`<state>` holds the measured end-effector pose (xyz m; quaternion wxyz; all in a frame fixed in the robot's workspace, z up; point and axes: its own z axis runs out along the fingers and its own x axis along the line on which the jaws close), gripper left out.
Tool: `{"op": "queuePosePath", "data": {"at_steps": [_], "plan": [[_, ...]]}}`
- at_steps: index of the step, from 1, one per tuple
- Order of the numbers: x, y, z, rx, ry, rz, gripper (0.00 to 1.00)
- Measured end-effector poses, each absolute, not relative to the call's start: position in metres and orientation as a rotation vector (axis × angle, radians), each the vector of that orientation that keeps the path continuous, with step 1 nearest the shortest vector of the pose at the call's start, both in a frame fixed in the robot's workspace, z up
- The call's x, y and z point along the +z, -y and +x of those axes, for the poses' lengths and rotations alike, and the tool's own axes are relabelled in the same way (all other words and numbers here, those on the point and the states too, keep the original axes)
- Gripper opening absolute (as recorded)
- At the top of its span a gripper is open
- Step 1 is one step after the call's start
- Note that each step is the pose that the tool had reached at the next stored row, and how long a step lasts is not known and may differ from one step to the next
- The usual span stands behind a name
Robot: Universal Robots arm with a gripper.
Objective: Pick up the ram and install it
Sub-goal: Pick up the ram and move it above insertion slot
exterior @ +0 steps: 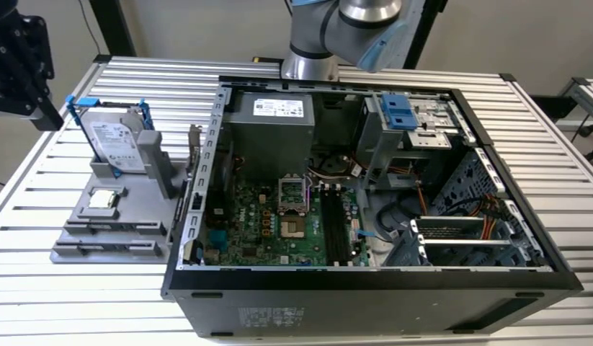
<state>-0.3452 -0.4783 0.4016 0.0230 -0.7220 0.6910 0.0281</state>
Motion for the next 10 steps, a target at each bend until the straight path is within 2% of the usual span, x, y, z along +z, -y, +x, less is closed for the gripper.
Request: {"op": "queuePosePath", "data": {"at_steps": [10], "plan": [[0.3998, 0.4783, -0.3451, 0.075, -2.103, -2.268, 0.0]]}}
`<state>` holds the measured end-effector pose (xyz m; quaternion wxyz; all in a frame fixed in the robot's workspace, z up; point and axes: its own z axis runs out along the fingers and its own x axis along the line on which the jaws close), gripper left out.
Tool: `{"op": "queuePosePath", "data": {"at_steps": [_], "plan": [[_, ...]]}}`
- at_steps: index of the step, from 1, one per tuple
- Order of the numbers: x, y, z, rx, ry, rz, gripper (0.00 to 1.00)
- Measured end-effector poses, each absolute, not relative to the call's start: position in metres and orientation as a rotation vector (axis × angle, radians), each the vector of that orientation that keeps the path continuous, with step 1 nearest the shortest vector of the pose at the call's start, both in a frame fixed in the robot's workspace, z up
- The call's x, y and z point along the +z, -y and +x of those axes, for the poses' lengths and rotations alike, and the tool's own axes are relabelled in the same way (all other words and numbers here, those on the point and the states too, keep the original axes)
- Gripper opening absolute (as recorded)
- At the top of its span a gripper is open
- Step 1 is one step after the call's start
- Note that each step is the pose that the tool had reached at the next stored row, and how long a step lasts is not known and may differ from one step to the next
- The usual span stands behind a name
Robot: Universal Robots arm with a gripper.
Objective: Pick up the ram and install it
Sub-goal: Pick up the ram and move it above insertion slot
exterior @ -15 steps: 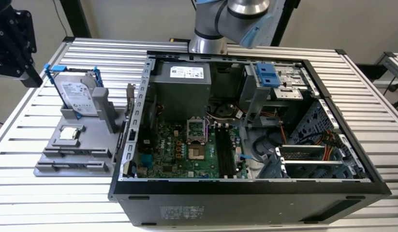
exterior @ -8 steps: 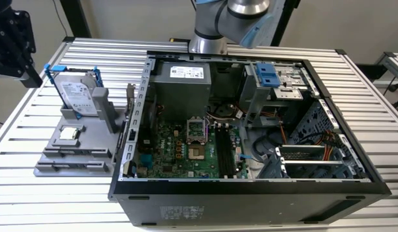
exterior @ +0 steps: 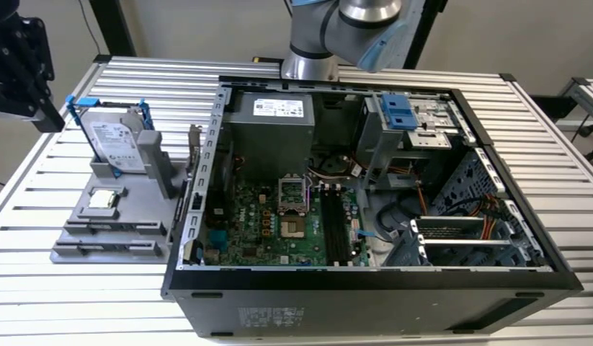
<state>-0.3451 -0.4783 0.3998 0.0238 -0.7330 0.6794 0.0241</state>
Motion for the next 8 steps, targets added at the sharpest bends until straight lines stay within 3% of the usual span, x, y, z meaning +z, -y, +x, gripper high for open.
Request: {"op": "queuePosePath", "data": {"at_steps": [8], "plan": [[0.3996, 0.4784, -0.3451, 0.071, -2.099, -2.27, 0.0]]}}
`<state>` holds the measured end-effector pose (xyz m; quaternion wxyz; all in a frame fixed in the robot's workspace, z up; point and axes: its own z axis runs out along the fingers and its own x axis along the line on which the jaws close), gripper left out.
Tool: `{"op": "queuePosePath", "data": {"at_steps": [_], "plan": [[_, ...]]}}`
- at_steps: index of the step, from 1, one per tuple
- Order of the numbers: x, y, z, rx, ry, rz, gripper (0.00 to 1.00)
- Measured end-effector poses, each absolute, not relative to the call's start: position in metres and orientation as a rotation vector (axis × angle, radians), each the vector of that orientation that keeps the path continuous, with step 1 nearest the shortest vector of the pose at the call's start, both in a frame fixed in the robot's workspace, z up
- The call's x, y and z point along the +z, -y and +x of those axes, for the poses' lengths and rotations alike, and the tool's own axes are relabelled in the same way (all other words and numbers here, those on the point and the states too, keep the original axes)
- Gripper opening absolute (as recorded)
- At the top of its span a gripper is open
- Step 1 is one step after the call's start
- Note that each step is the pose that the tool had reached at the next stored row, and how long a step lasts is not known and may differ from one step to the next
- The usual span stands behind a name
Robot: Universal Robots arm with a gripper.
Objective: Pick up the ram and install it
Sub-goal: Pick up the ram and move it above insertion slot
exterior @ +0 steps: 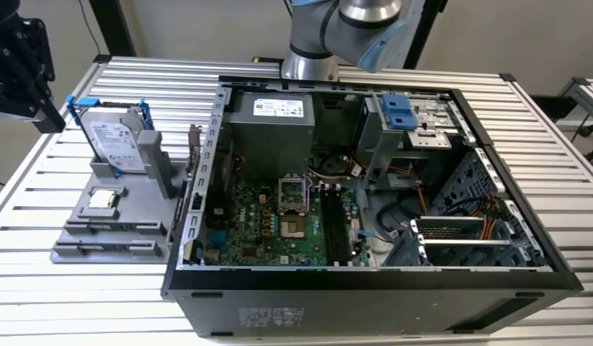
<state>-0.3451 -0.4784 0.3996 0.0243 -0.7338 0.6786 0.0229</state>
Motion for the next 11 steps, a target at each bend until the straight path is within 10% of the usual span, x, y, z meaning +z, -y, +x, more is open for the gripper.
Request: {"op": "queuePosePath", "data": {"at_steps": [11], "plan": [[0.3918, 0.4784, -0.3451, 0.071, -2.099, -2.27, 0.0]]}}
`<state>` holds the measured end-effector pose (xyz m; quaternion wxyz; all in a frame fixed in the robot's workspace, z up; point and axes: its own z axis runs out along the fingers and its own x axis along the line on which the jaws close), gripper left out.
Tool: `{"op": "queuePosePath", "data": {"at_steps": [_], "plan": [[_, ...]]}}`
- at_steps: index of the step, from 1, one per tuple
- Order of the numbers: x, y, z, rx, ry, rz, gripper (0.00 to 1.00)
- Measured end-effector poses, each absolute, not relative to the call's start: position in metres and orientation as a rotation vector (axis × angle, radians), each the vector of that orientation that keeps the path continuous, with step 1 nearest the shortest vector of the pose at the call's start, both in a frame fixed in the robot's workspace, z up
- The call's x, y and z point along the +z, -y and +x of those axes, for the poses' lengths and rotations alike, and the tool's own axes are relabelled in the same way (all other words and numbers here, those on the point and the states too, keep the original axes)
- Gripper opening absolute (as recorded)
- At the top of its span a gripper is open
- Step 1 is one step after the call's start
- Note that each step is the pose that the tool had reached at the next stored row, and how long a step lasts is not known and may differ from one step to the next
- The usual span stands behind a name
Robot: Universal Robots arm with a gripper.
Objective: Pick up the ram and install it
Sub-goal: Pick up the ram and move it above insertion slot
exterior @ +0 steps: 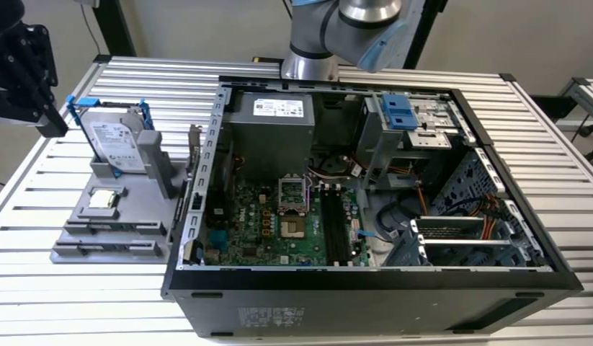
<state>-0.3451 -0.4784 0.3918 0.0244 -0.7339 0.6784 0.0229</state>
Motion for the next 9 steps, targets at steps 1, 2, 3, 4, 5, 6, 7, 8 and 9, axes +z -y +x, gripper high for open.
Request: {"op": "queuePosePath", "data": {"at_steps": [1, 2, 3, 4, 5, 6, 7, 8, 9], "plan": [[0.39, 0.4784, -0.3451, 0.071, -2.099, -2.271, 0.0], [0.3882, 0.4784, -0.3451, 0.071, -2.099, -2.271, 0.0], [0.3873, 0.4783, -0.3451, 0.071, -2.099, -2.27, 0.0], [0.3871, 0.4783, -0.3451, 0.071, -2.099, -2.271, 0.0], [0.3871, 0.4783, -0.3451, 0.071, -2.099, -2.271, 0.0], [0.3871, 0.4783, -0.3451, 0.071, -2.099, -2.271, 0.0], [0.3871, 0.4783, -0.3451, 0.071, -2.099, -2.271, 0.0], [0.3871, 0.4784, -0.3451, 0.071, -2.099, -2.271, 0.0], [0.387, 0.4784, -0.3451, 0.071, -2.099, -2.271, 0.0]]}}
